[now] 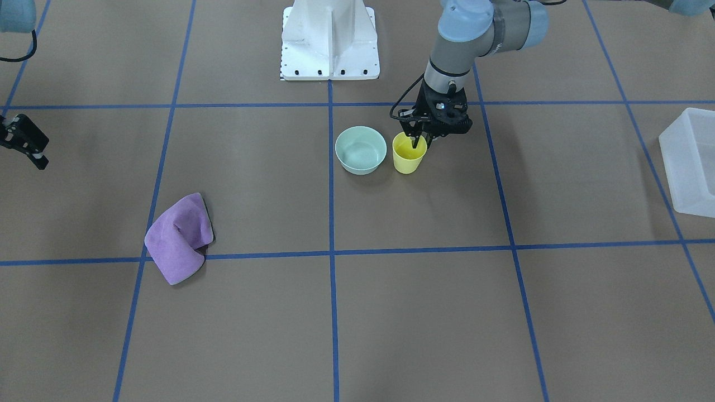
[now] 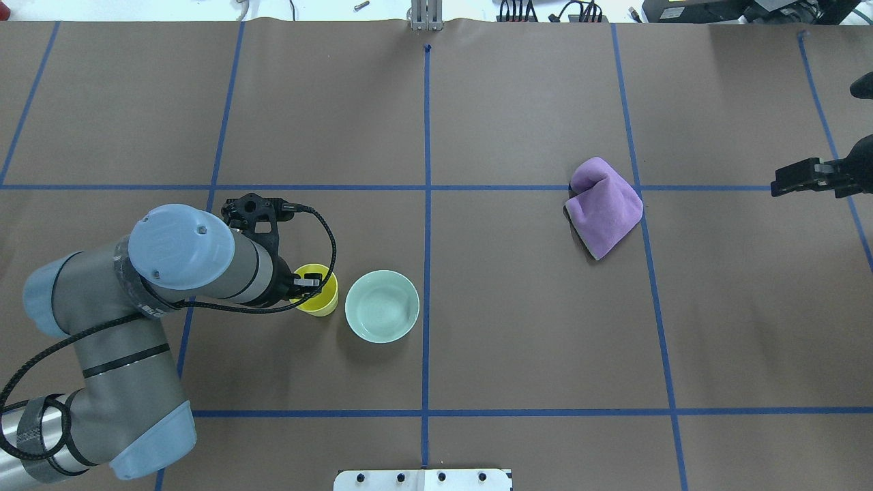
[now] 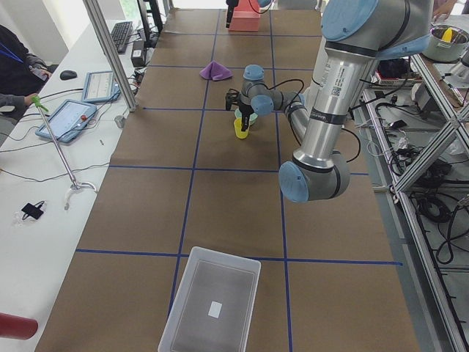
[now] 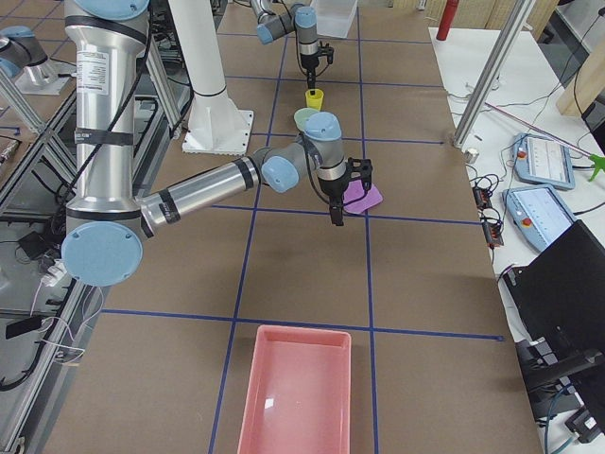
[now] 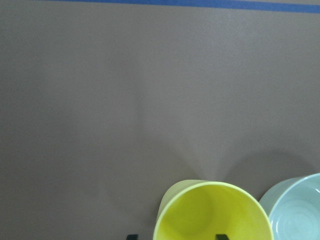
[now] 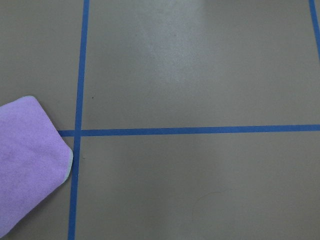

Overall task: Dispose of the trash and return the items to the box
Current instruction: 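Carry the yellow cup with the left gripper into the clear bin, then release the cup and hold the left arm beside the clear bin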

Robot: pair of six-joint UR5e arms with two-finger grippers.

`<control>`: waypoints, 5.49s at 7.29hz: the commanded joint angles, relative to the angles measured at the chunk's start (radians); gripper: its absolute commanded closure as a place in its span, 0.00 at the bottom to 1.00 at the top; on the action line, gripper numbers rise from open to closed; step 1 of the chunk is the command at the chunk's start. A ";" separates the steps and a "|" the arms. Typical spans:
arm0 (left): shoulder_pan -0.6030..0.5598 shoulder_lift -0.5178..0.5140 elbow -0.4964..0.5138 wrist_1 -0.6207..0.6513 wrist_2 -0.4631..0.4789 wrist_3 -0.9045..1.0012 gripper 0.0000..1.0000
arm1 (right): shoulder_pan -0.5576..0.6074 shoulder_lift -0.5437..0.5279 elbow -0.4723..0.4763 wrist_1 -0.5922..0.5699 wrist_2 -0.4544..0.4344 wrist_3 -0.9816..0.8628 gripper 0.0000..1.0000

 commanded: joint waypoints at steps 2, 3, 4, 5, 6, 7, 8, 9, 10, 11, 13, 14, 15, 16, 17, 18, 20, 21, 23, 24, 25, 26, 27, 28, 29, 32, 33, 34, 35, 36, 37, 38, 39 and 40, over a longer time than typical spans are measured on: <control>-0.041 0.003 -0.014 0.006 -0.002 0.008 1.00 | -0.002 0.001 0.000 0.000 0.001 0.002 0.00; -0.083 0.012 -0.047 0.025 -0.011 0.048 1.00 | -0.002 0.001 0.002 0.000 0.001 0.002 0.00; -0.120 0.053 -0.129 0.128 -0.014 0.173 1.00 | -0.003 0.001 0.002 0.000 0.001 0.002 0.00; -0.181 0.064 -0.221 0.292 -0.017 0.285 1.00 | -0.005 0.001 0.002 0.000 0.001 0.002 0.00; -0.255 0.064 -0.284 0.422 -0.067 0.409 1.00 | -0.006 0.001 0.000 0.000 0.000 0.002 0.00; -0.353 0.073 -0.300 0.471 -0.154 0.574 1.00 | -0.012 0.001 0.000 0.002 -0.002 0.002 0.00; -0.451 0.116 -0.292 0.473 -0.219 0.741 1.00 | -0.014 0.001 0.002 0.003 -0.002 0.002 0.00; -0.572 0.159 -0.269 0.474 -0.258 0.936 1.00 | -0.015 0.001 0.000 0.003 -0.002 0.000 0.00; -0.687 0.214 -0.222 0.471 -0.320 1.144 1.00 | -0.015 0.001 0.000 0.002 -0.002 0.000 0.00; -0.798 0.245 -0.158 0.465 -0.341 1.342 1.00 | -0.018 0.001 0.002 0.003 -0.006 0.000 0.00; -0.994 0.247 0.076 0.421 -0.370 1.749 1.00 | -0.029 0.001 0.002 0.003 -0.032 0.002 0.00; -1.050 0.248 0.213 0.316 -0.411 1.839 1.00 | -0.032 0.003 0.002 0.003 -0.037 0.002 0.00; -1.108 0.245 0.366 0.196 -0.417 1.940 1.00 | -0.032 0.003 0.002 0.002 -0.045 0.000 0.00; -1.127 0.246 0.468 0.130 -0.452 1.988 1.00 | -0.035 0.001 0.002 0.003 -0.046 0.000 0.00; -1.135 0.246 0.582 0.039 -0.457 2.037 1.00 | -0.038 0.003 0.002 0.003 -0.052 0.000 0.00; -1.160 0.239 0.701 -0.057 -0.492 2.092 1.00 | -0.040 0.003 0.002 0.003 -0.054 0.000 0.00; -1.203 0.234 0.842 -0.113 -0.520 2.210 1.00 | -0.046 0.003 0.000 0.021 -0.054 0.000 0.00; -1.229 0.233 0.901 -0.133 -0.520 2.264 1.00 | -0.049 0.003 -0.003 0.044 -0.056 0.000 0.00; -1.236 0.228 0.999 -0.208 -0.520 2.292 1.00 | -0.057 0.003 -0.005 0.044 -0.056 0.000 0.00; -1.236 0.196 1.080 -0.272 -0.519 2.289 1.00 | -0.058 0.003 -0.006 0.044 -0.056 -0.001 0.00; -1.236 0.156 1.135 -0.277 -0.519 2.291 1.00 | -0.060 0.003 -0.005 0.044 -0.063 -0.002 0.00; -1.236 0.141 1.154 -0.284 -0.519 2.291 0.82 | -0.063 0.003 -0.005 0.044 -0.066 0.000 0.00; -1.236 0.139 1.156 -0.288 -0.517 2.291 0.35 | -0.063 0.003 -0.005 0.044 -0.066 0.000 0.00; -1.236 0.139 1.156 -0.306 -0.514 2.289 0.12 | -0.063 0.004 -0.005 0.044 -0.066 0.000 0.00; -1.236 0.119 1.153 -0.305 -0.514 2.285 0.03 | -0.063 0.007 -0.006 0.044 -0.066 0.000 0.00; -1.329 0.007 1.037 -0.119 -0.519 2.201 0.03 | -0.064 0.011 -0.006 0.044 -0.066 0.002 0.00; -1.334 0.062 0.821 0.020 -0.520 2.067 0.03 | -0.066 0.009 -0.006 0.044 -0.066 0.002 0.00; -1.329 0.176 0.563 0.078 -0.520 1.874 0.03 | -0.068 0.010 -0.006 0.044 -0.066 0.002 0.00; -1.302 0.300 0.327 0.088 -0.522 1.618 0.03 | -0.068 0.009 -0.006 0.044 -0.066 0.002 0.00; -1.221 0.376 0.166 0.089 -0.525 1.423 0.03 | -0.068 0.009 -0.006 0.044 -0.066 0.002 0.00; -1.140 0.395 0.068 0.089 -0.545 1.243 0.03 | -0.068 0.009 -0.008 0.044 -0.066 0.002 0.00; -1.047 0.397 -0.011 0.088 -0.557 1.073 0.03 | -0.068 0.009 -0.008 0.043 -0.066 0.002 0.00; -0.938 0.395 -0.091 0.086 -0.548 0.892 0.03 | -0.068 0.009 -0.006 0.044 -0.066 0.002 0.00; -0.829 0.383 -0.149 0.080 -0.543 0.720 0.03 | -0.068 0.007 -0.008 0.043 -0.066 0.002 0.00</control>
